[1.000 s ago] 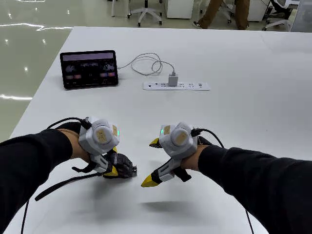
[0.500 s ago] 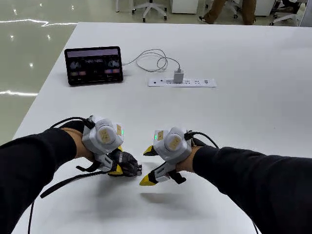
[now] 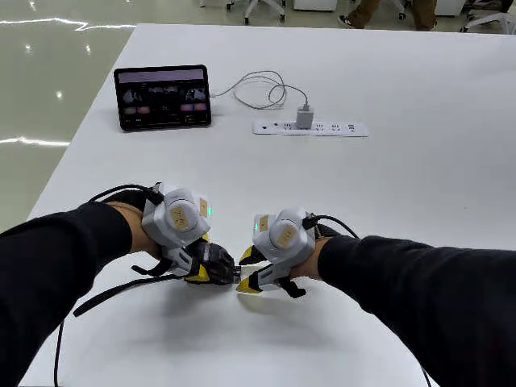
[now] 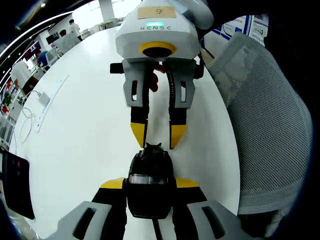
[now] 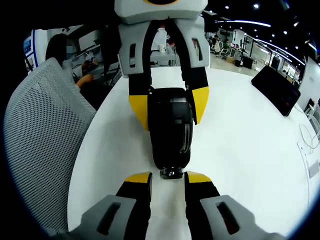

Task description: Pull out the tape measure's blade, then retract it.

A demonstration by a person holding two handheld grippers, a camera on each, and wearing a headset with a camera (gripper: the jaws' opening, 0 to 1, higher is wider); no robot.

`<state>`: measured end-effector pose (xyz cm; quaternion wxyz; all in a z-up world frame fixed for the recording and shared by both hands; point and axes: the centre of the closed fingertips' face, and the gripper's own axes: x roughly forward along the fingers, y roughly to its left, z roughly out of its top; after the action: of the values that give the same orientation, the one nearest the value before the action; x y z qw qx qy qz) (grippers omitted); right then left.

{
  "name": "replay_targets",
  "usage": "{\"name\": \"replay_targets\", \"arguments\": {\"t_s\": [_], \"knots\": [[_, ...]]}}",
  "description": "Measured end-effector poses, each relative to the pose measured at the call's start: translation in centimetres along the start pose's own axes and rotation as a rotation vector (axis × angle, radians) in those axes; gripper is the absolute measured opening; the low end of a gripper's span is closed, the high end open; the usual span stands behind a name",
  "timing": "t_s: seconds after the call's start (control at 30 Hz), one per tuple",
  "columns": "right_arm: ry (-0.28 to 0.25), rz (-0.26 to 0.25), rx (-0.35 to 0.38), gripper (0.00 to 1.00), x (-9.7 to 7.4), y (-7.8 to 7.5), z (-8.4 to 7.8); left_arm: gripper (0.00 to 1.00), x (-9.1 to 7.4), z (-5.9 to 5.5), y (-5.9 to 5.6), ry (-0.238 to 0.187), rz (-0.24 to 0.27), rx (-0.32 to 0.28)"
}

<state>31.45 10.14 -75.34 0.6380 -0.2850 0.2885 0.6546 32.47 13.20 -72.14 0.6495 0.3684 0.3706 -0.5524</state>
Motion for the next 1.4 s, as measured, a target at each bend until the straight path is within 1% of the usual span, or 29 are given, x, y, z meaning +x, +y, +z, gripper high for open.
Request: {"name": "replay_targets", "arguments": {"t_s": [0.17,0.2,0.23,0.33,0.4,0.47,0.5,0.57,0.63,0.7,0.77,1.0,1.27,1.4], "knots": [[0.007,-0.001,-0.02,0.16,0.3,-0.3,0.0,0.31,0.0,0.0,0.1,-0.003,0.004,-0.016],[0.007,-0.009,-0.024,0.14,0.4,-0.5,0.0,0.31,0.0,0.0,0.1,-0.003,0.005,-0.017],[0.006,-0.002,-0.029,0.13,0.5,-0.4,0.1,0.31,0.1,-0.1,0.0,-0.004,0.008,-0.019],[0.013,-0.003,-0.045,0.13,0.7,-0.4,0.1,0.31,0.1,-0.1,0.0,-0.004,0.009,-0.022],[0.025,-0.003,-0.059,0.13,0.8,-0.4,0.0,0.31,0.1,-0.1,0.1,-0.002,0.011,-0.022],[0.03,-0.003,-0.062,0.13,0.9,-0.5,0.0,0.31,0.1,-0.1,0.1,-0.001,0.014,-0.02],[0.031,-0.004,-0.049,0.13,1.0,-0.5,0.0,0.31,0.1,-0.1,0.1,0.0,0.016,-0.02],[0.032,-0.002,-0.055,0.13,0.9,-0.5,-0.1,0.31,0.2,-0.2,0.1,0.002,0.019,-0.018],[0.031,-0.009,-0.08,0.12,0.9,-0.6,-0.1,0.31,0.2,-0.2,0.2,0.003,0.02,-0.029],[0.025,-0.004,-0.05,0.11,0.9,-0.7,-0.2,0.31,0.2,-0.2,0.2,0.005,0.018,-0.03],[0.024,0.004,-0.045,0.1,0.9,-0.7,-0.2,0.31,0.2,-0.2,0.2,0.005,0.014,-0.039],[0.027,0.003,-0.038,0.1,0.7,-0.6,-0.3,0.31,0.1,-0.2,0.1,-0.006,0.008,-0.058],[0.039,0.005,-0.029,0.1,-0.1,-0.9,-1.2,0.31,0.1,-0.2,0.1,-0.009,0.013,-0.065],[0.037,0.002,-0.014,0.11,0.0,-0.7,-1.1,0.32,0.1,-0.2,0.1,-0.009,0.014,-0.064]]}}
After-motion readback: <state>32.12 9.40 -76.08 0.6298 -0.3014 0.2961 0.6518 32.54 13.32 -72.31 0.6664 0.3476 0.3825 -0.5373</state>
